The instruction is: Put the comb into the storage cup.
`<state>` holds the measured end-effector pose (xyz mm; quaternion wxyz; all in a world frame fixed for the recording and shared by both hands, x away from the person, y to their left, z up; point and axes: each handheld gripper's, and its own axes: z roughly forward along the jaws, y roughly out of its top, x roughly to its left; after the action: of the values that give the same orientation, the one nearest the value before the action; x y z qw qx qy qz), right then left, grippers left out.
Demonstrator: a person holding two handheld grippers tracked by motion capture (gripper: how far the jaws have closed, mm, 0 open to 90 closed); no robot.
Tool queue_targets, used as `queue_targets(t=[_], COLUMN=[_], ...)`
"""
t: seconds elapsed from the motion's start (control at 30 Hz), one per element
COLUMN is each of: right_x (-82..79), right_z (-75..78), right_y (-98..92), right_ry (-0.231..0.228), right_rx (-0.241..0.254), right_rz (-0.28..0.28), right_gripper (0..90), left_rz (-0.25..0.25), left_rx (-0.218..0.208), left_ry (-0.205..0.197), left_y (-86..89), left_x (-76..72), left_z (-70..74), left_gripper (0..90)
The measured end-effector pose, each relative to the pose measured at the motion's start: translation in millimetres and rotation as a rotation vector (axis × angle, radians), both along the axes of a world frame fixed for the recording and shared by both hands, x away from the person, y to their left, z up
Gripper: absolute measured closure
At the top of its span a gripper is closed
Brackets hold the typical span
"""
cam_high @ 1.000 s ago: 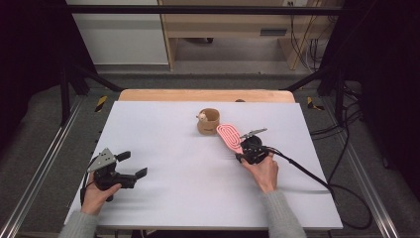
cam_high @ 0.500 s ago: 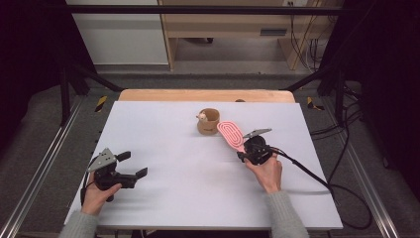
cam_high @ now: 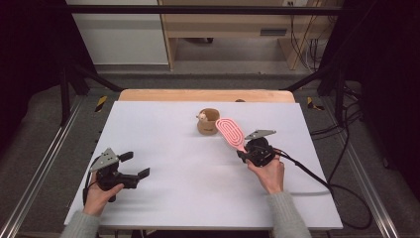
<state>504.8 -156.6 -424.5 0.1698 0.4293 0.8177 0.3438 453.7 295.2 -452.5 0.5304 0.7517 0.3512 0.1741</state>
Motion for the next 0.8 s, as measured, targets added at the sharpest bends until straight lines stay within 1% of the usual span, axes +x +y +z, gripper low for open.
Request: queue_targets(t=[0.17,0.27,0.33,0.47,0.53,0.8], right_x=[-3.4,-5.4,-7.2,-10.9,-11.3,-15.0], right_z=[1.4,2.0,2.5,4.2,4.2,4.4], right_y=[-0.5,-0.9,-0.4,-0.7,-0.8,0.1], right_ry=[-0.014,-0.026,-0.028,-0.043,-0.05,-0.057], right_rx=[0.008,0.008,0.019,0.037,0.038,0.052], right_rz=[0.017,0.038,0.042,0.07,0.077,0.111], right_gripper=[69.7,69.7,69.7,69.7,69.7,69.7], left_rz=[-0.005,-0.004,-0.004,-0.002,-0.004,-0.009], left_rx=[-0.002,-0.007,-0.01,-0.017,-0.02,-0.029], left_ry=[0.003,0.005,0.006,0.01,0.014,0.021], left_y=[-4.1,-6.0,-7.1,-9.6,-11.1,-19.2], left_x=[-0.9,-1.2,-1.4,-1.8,-2.1,-3.2], left_z=[1.3,2.1,2.5,3.4,3.8,5.2], left_gripper=[2.7,2.7,2.7,2.7,2.7,2.7])
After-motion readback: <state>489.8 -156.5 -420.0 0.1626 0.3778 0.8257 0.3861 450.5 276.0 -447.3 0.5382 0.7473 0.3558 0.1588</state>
